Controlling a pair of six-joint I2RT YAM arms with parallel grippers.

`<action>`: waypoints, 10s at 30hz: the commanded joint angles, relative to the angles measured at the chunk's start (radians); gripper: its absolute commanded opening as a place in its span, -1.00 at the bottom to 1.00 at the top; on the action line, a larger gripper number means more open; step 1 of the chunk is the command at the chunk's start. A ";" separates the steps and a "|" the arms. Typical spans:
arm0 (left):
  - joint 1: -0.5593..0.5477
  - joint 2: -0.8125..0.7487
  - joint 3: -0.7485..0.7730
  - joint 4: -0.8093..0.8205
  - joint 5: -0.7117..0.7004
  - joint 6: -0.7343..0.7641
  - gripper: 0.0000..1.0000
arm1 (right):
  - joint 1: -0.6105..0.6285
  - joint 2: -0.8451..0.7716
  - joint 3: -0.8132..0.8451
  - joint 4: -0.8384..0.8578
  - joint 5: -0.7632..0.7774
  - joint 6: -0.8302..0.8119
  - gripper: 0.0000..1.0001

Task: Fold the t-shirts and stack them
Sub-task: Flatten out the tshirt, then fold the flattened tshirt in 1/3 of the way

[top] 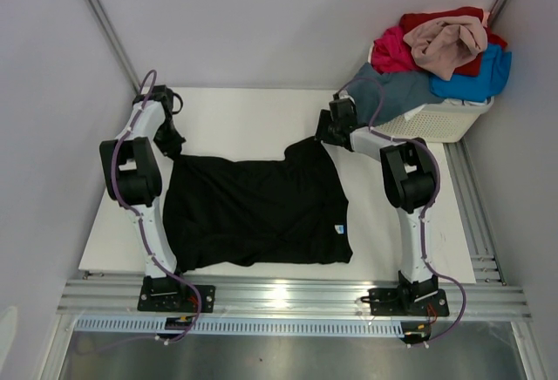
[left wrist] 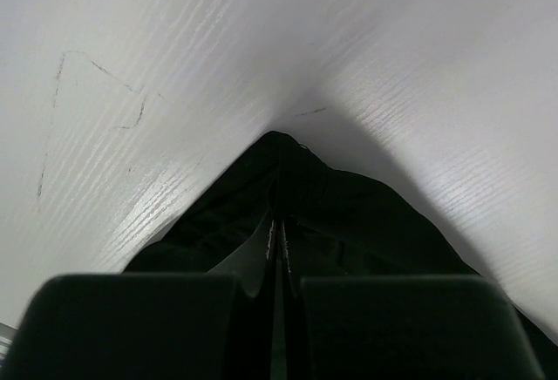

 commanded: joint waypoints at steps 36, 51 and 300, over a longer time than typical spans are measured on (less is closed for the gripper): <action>0.001 -0.098 0.015 -0.033 -0.236 -0.103 -0.99 | 0.026 -0.103 0.068 -0.013 0.278 -0.115 -1.00; -0.105 -0.379 0.071 0.071 -0.190 0.048 -0.99 | -0.020 -0.449 0.164 0.081 0.201 -0.297 -1.00; -0.128 -0.847 -0.799 0.418 0.106 -0.301 0.28 | 0.356 -0.749 -0.793 0.116 0.464 0.026 0.36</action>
